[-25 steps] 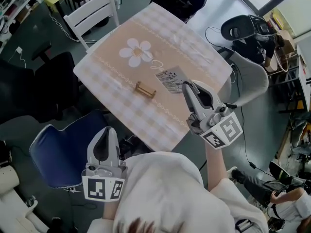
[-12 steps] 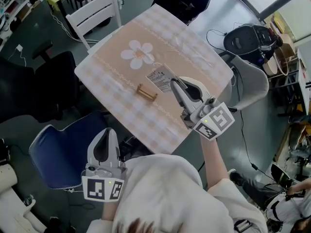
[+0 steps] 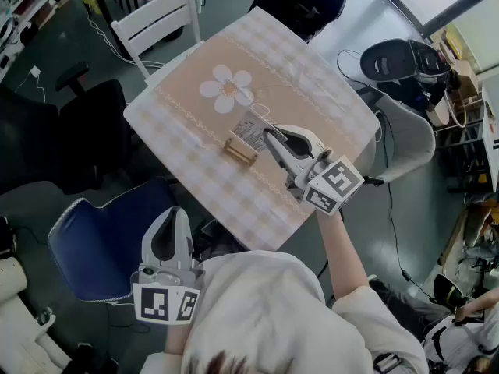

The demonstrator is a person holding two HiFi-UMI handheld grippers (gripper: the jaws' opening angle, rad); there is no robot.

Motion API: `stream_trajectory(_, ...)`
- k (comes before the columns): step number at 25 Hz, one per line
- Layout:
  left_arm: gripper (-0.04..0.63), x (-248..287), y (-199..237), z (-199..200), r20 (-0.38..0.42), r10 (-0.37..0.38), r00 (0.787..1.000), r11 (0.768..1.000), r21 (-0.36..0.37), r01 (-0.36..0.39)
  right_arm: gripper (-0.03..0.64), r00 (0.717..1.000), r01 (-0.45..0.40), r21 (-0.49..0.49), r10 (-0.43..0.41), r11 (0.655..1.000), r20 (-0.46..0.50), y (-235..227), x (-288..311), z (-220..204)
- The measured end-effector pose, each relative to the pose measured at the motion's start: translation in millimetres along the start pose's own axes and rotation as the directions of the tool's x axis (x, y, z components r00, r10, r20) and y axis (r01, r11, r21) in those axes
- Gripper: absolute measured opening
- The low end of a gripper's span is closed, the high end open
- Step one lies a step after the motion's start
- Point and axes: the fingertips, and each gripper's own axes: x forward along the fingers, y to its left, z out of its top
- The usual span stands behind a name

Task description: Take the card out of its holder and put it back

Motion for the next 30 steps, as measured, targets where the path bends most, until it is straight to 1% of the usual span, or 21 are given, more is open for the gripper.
stream_trajectory(8,0.0,3,1,1,-0.003,0.016,1.0,1.0,-0.002,-0.016,0.018,0.998,-0.023,0.019,0.024,1.0,-0.049,-9,9,-32)
stream_trajectory(13,0.0,3,1,1,-0.003,0.022,1.0,1.0,-0.002,-0.022,0.018,0.996,-0.048,0.003,0.048,0.999,-0.079,-12,13,-50)
stream_trajectory(22,0.0,0,3,0,-0.003,0.044,0.999,0.999,-0.003,-0.044,0.018,0.992,-0.06,0.005,0.06,0.998,-0.115,-17,16,-69)
stream_trajectory(30,0.0,2,3,1,-0.007,0.05,0.999,0.999,-0.004,-0.05,0.018,0.989,-0.063,0.008,0.063,0.998,-0.131,-22,19,-77)
